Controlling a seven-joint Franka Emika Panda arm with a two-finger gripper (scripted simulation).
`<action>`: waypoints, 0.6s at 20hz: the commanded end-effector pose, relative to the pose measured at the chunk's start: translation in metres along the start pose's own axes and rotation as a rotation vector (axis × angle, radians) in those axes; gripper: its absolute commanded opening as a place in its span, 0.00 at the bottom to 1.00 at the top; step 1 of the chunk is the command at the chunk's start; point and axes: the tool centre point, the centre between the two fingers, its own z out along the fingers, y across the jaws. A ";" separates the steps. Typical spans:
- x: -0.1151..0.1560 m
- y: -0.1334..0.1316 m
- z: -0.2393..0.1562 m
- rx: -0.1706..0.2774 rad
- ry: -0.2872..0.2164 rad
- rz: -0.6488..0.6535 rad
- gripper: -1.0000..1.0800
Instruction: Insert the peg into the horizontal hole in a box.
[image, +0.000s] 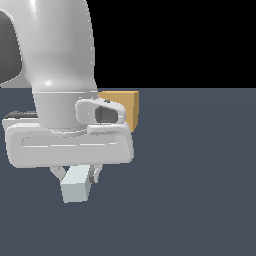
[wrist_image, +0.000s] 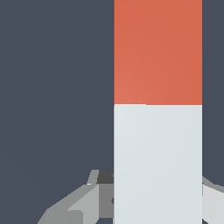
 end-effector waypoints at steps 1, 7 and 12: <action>0.022 -0.003 -0.003 -0.002 -0.001 0.031 0.00; 0.071 -0.006 -0.009 -0.002 0.000 0.100 0.00; 0.110 -0.006 -0.013 -0.002 0.000 0.154 0.00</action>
